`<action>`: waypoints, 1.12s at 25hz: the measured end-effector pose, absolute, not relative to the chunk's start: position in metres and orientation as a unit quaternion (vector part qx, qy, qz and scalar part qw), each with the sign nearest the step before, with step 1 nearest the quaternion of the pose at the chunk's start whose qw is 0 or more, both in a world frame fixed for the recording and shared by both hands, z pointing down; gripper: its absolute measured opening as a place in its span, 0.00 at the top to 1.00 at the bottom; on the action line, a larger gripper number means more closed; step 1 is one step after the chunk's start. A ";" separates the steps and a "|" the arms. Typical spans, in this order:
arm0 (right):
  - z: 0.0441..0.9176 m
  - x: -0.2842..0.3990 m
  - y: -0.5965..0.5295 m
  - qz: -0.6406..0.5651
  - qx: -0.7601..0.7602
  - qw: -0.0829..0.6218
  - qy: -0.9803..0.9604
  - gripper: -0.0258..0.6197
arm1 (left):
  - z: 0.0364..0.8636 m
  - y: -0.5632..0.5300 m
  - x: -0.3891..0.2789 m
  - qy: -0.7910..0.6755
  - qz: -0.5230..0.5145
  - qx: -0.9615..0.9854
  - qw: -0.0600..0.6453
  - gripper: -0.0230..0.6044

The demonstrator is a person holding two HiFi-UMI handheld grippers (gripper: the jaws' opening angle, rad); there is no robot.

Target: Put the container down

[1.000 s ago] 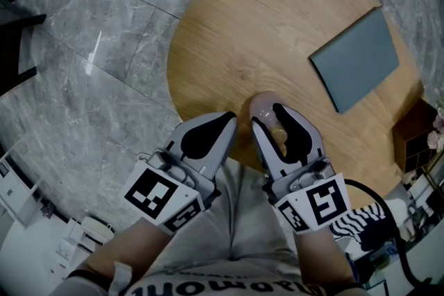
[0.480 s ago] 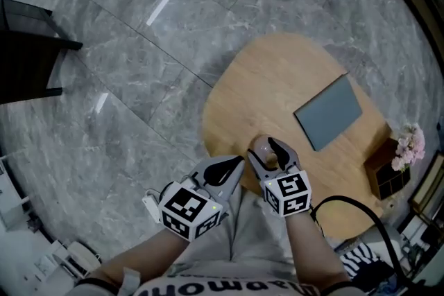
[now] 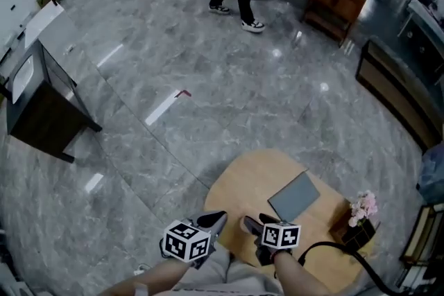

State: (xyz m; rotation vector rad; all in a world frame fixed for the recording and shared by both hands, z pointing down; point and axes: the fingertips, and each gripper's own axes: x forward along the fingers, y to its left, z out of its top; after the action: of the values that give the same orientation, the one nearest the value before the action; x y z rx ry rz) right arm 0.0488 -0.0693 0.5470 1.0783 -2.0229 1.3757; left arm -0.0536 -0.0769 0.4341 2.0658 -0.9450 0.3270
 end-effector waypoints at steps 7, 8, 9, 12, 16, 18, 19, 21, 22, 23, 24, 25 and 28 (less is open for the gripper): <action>0.435 0.075 -0.137 0.484 0.430 0.125 -0.752 0.60 | 0.354 -0.129 -0.023 -0.340 0.082 0.851 0.391 0.94; 0.415 0.079 -0.146 0.478 0.439 0.108 -0.754 0.64 | 0.340 -0.134 -0.018 -0.334 0.074 0.858 0.383 0.94; 0.395 0.084 -0.154 0.471 0.447 0.090 -0.755 0.69 | 0.325 -0.138 -0.014 -0.328 0.065 0.866 0.372 0.94; 0.327 0.101 -0.176 0.446 0.466 0.033 -0.764 0.80 | 0.271 -0.153 -0.004 -0.316 0.033 0.889 0.328 0.94; 0.224 0.117 -0.195 0.364 0.483 -0.025 -0.796 0.84 | 0.192 -0.174 -0.006 -0.310 -0.025 0.912 0.267 0.94; 0.174 0.125 -0.193 0.307 0.492 -0.054 -0.812 0.86 | 0.156 -0.176 -0.009 -0.312 -0.054 0.919 0.235 0.94; 0.150 0.129 -0.191 0.279 0.494 -0.070 -0.820 0.87 | 0.140 -0.176 -0.011 -0.315 -0.068 0.922 0.216 0.94; 0.109 0.136 -0.186 0.225 0.495 -0.097 -0.834 0.88 | 0.109 -0.176 -0.014 -0.324 -0.092 0.926 0.173 0.94; 0.091 0.139 -0.183 0.199 0.496 -0.105 -0.838 0.89 | 0.096 -0.176 -0.014 -0.327 -0.100 0.927 0.153 0.94; 0.077 0.142 -0.180 0.175 0.499 -0.108 -0.842 0.90 | 0.085 -0.176 -0.014 -0.331 -0.104 0.928 0.134 0.94; 0.065 0.145 -0.176 0.153 0.505 -0.106 -0.843 0.90 | 0.075 -0.175 -0.012 -0.332 -0.106 0.930 0.118 0.94; 0.056 0.149 -0.173 0.133 0.512 -0.102 -0.843 0.91 | 0.067 -0.173 -0.010 -0.333 -0.108 0.931 0.106 0.94; 0.044 0.165 -0.165 0.092 0.534 -0.087 -0.836 0.92 | 0.049 -0.166 -0.001 -0.325 -0.119 0.935 0.081 0.94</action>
State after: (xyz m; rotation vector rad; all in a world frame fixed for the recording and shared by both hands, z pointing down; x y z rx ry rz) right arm 0.1653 -0.1645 0.0440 1.7761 -2.7838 0.3056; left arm -0.0006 -0.1657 0.0492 2.7948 -0.9703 -0.3570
